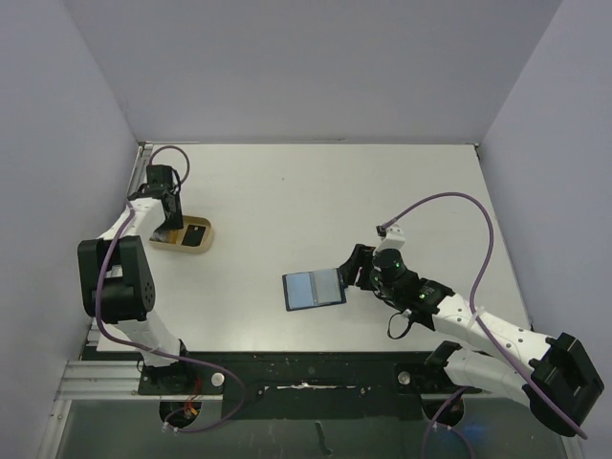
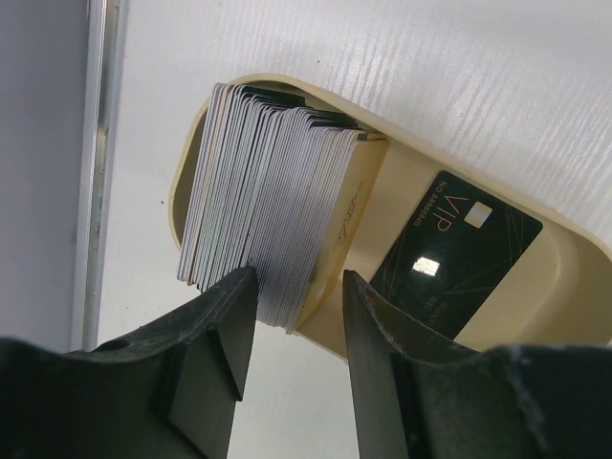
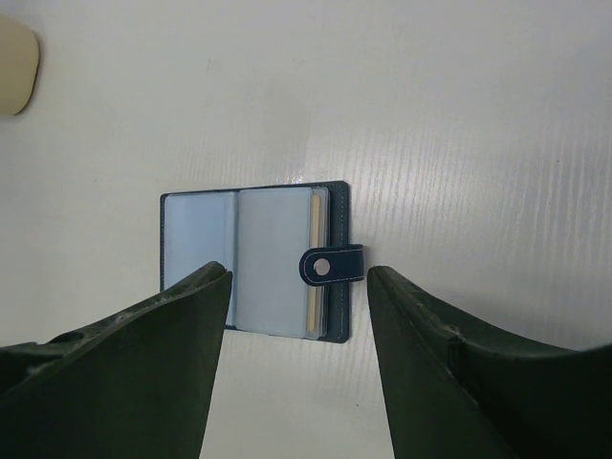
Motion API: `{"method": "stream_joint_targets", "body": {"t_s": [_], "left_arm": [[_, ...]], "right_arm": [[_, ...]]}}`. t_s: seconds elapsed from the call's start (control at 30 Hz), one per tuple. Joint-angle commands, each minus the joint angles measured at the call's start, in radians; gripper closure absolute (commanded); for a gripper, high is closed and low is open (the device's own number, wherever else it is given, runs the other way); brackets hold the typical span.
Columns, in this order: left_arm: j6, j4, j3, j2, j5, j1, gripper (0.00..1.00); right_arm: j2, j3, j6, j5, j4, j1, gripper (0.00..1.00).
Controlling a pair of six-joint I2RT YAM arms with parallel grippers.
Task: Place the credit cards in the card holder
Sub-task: Pick up the credit card from the storage box.
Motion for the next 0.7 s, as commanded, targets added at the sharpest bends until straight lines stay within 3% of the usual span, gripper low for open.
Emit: {"method": "stream_joint_targets", "body": {"t_s": [0.0,0.4,0.67], "left_arm": [[0.017,0.003,0.053,-0.001,-0.038,0.003,0.61],[0.024,-0.013,0.059,0.015,-0.076,-0.007,0.62],[0.026,-0.024,0.065,0.015,-0.107,-0.018,0.7]], "right_arm": [[-0.002,0.001,-0.011,-0.002,0.06,-0.009,0.4],[-0.003,-0.003,-0.011,-0.005,0.061,-0.012,0.4],[-0.01,-0.004,-0.016,-0.009,0.058,-0.014,0.4]]}}
